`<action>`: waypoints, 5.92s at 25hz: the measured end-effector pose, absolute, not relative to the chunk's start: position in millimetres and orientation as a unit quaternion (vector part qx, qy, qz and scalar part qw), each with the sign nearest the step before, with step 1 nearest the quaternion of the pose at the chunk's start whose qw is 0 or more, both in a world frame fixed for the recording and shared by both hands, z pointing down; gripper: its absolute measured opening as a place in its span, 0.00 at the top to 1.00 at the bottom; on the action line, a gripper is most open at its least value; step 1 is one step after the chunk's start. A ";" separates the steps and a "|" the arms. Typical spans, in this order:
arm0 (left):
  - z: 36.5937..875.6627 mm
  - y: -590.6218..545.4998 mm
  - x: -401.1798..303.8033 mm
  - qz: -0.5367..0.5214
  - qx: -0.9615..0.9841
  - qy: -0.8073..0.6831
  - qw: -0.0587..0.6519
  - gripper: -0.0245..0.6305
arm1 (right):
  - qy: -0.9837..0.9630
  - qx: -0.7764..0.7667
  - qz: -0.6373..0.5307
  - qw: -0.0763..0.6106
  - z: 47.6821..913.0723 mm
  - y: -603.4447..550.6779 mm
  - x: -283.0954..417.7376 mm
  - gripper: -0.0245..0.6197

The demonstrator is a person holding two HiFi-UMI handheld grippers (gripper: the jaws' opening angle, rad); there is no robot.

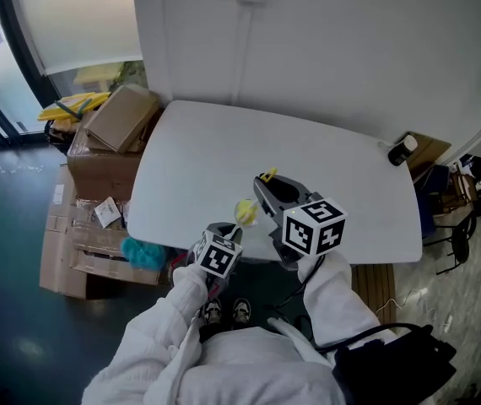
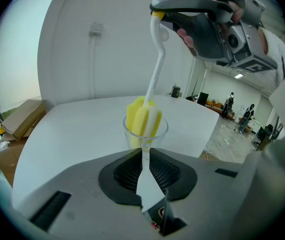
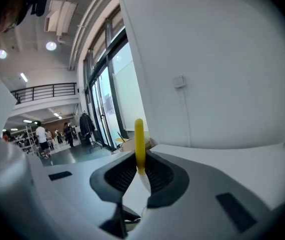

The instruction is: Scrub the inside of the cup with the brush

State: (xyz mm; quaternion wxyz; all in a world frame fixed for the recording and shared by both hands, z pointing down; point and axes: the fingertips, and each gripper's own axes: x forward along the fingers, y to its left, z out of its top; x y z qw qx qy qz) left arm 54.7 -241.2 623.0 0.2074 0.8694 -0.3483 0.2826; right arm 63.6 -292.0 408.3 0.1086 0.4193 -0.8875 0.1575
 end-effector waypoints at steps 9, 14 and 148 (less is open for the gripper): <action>623.7 -241.5 52.2 0.281 0.869 -0.350 0.207 0.89 | -0.889 0.390 0.207 0.119 441.8 -282.3 47.6 0.80; 622.7 -242.0 53.7 0.282 0.869 -0.350 0.209 0.89 | -0.894 0.373 0.205 0.141 456.7 -278.0 35.7 0.79; 404.1 -84.3 -8.5 0.046 0.820 -0.554 0.139 0.95 | -0.804 0.557 0.204 0.026 406.5 -80.6 150.7 0.80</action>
